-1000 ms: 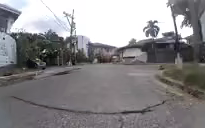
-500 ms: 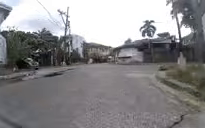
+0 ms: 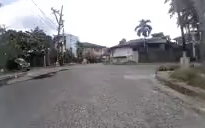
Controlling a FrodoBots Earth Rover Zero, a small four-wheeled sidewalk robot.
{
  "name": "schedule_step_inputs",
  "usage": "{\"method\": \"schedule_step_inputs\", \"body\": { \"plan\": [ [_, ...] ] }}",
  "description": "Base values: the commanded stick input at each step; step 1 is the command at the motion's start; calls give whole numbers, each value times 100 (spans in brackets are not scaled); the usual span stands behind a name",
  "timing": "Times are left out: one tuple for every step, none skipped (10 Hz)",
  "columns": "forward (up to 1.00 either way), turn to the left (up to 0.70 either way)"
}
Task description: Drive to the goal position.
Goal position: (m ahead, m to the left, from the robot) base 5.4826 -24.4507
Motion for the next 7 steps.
{"method": "schedule_step_inputs", "body": {
  "plan": [
    [100, -14],
    [100, -24],
    [100, -1],
    [100, 0],
    [100, -26],
    [100, 13],
    [100, 13]
  ]
}}
